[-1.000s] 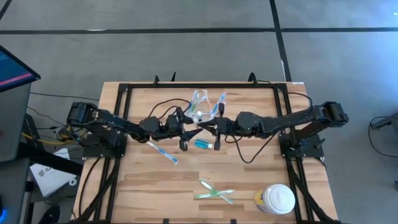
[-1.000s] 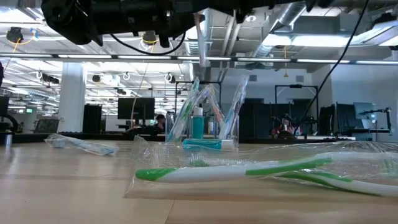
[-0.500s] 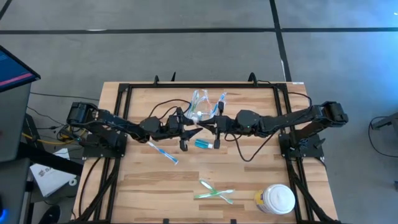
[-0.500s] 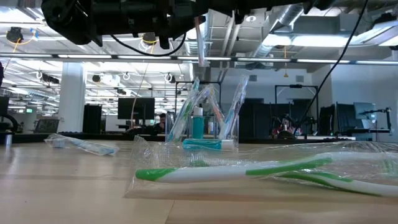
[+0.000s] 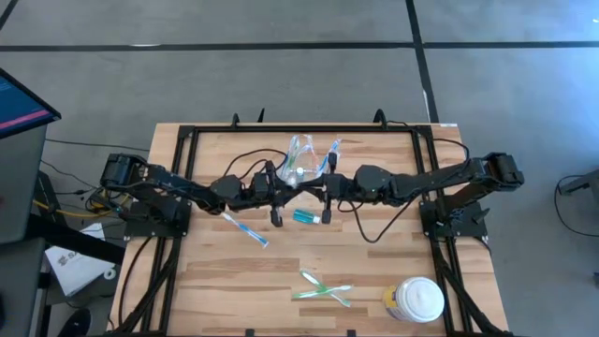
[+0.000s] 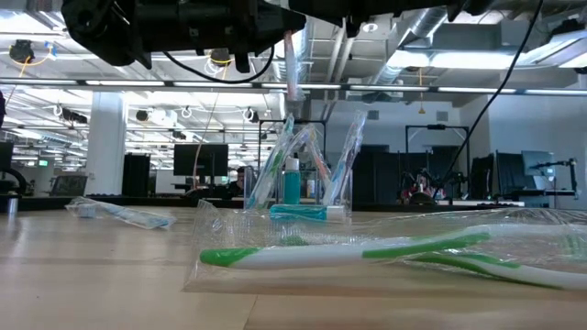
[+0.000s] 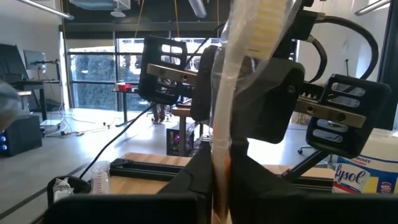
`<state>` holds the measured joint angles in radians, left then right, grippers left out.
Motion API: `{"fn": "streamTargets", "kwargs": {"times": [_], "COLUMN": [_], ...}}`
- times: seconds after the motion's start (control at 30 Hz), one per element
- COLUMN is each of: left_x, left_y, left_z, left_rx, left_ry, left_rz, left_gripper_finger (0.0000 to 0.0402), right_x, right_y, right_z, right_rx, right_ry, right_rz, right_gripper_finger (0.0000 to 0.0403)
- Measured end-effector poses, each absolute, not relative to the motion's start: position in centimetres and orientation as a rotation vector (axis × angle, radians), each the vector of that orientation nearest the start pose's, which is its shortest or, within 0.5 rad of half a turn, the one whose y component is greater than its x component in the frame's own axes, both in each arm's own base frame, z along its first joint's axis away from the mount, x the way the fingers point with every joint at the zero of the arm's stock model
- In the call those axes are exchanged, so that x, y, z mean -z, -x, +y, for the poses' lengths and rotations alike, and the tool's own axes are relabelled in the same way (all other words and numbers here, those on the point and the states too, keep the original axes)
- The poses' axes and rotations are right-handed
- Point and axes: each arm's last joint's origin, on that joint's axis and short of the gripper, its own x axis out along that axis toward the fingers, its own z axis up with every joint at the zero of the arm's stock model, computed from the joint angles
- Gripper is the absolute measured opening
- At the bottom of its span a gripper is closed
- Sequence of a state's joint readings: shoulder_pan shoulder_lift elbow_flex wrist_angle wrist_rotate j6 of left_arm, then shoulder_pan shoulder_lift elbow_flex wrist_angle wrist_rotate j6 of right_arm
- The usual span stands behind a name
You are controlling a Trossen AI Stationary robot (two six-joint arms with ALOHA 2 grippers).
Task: Pick & Place toothbrushing station
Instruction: Put the orange toothbrush into the transparent organizer
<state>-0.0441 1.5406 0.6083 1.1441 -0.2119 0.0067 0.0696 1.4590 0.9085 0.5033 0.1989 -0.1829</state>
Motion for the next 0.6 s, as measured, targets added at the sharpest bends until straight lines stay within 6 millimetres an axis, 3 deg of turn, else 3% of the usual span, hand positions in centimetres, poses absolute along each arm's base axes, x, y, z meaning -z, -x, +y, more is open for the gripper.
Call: {"fn": "streamTargets", "kwargs": {"times": [0.37, 0.6], "left_x": [-22.64, -22.58], "left_y": [-30.02, -30.03], "left_z": [-0.71, -0.7], "left_rx": [-0.17, -0.177], "left_ry": [0.02, 0.007], "left_rz": [-0.207, -0.199], "left_gripper_finger": [0.001, 0.001], "right_x": [-28.41, -28.41], "right_y": [-32.64, -32.63], "right_z": [1.67, 1.66], "right_rx": [0.126, 0.13], "right_ry": [0.19, 0.2], "right_rz": [0.061, 0.062], "right_gripper_finger": [0.0006, 0.0066]}}
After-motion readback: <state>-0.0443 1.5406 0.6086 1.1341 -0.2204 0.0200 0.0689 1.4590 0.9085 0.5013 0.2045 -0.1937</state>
